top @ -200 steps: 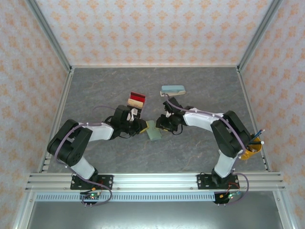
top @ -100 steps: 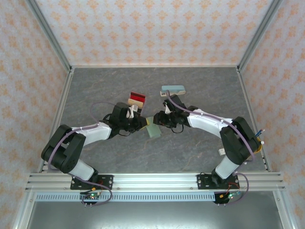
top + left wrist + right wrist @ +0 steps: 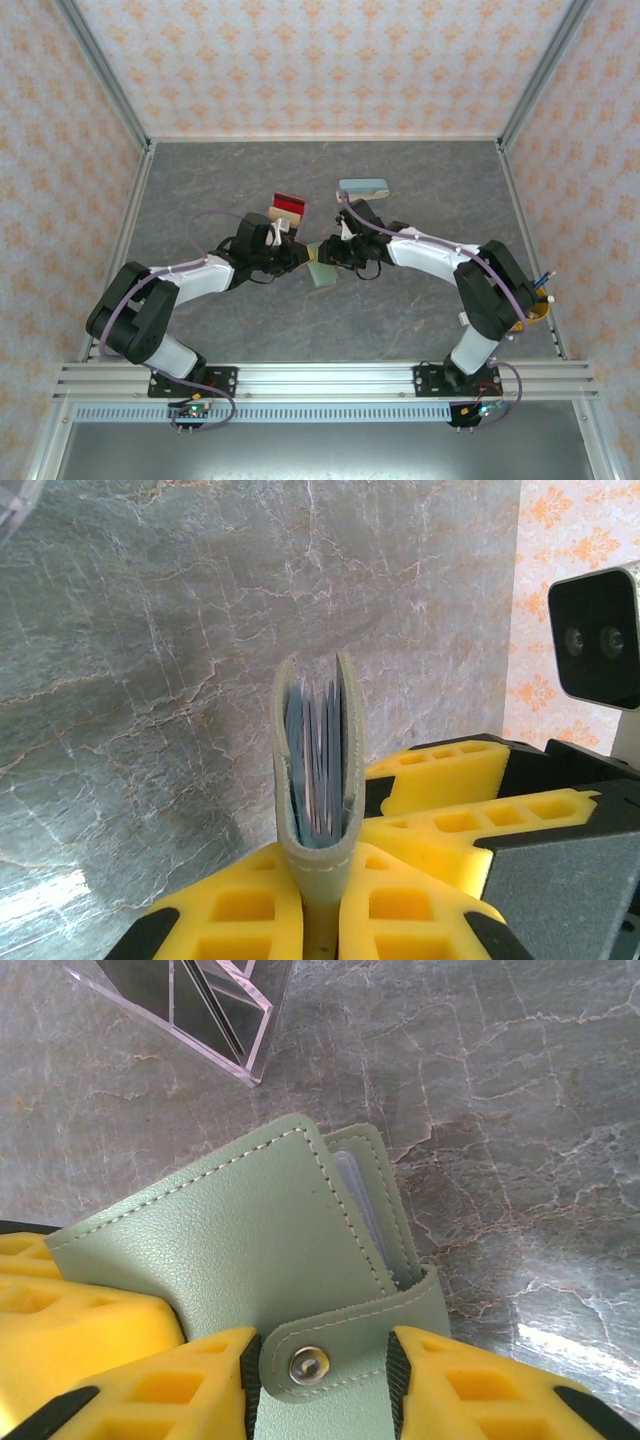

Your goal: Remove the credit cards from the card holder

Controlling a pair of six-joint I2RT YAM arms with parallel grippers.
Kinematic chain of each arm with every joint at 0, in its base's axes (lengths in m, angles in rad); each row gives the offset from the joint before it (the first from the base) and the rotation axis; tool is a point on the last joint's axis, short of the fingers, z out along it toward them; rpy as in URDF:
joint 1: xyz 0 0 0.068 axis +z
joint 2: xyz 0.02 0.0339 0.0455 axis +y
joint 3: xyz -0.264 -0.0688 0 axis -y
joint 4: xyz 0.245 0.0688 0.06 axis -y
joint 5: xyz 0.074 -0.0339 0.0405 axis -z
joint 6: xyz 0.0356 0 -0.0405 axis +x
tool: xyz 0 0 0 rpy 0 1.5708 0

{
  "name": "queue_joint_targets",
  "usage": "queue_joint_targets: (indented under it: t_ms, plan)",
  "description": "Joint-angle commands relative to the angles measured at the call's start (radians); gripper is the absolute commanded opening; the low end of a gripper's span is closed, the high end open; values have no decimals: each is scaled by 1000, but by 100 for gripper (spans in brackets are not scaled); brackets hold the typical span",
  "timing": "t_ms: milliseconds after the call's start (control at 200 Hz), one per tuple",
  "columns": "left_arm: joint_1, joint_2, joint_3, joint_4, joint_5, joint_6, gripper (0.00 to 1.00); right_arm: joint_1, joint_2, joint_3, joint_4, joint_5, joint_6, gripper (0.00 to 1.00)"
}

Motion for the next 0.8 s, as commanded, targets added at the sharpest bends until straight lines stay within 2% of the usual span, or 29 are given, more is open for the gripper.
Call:
queue_joint_targets:
  t_ms: [0, 215, 340, 631, 796]
  plan:
    - [-9, -35, 33, 24, -12, 8, 0, 5, 22, 39, -74, 69, -24, 35]
    - [-11, -73, 30, -25, -67, 28, 0, 6, 47, 39, -114, 143, -9, 11]
    - [-11, -99, 29, -67, -107, 41, 0, 6, 36, 25, -107, 188, 25, 0]
    - [-12, -93, 37, -96, -106, 55, 0, 5, 4, 29, -151, 306, 67, 0]
    - [-11, -76, 51, -139, -99, 80, 0, 1, 32, 43, -112, 225, 62, 26]
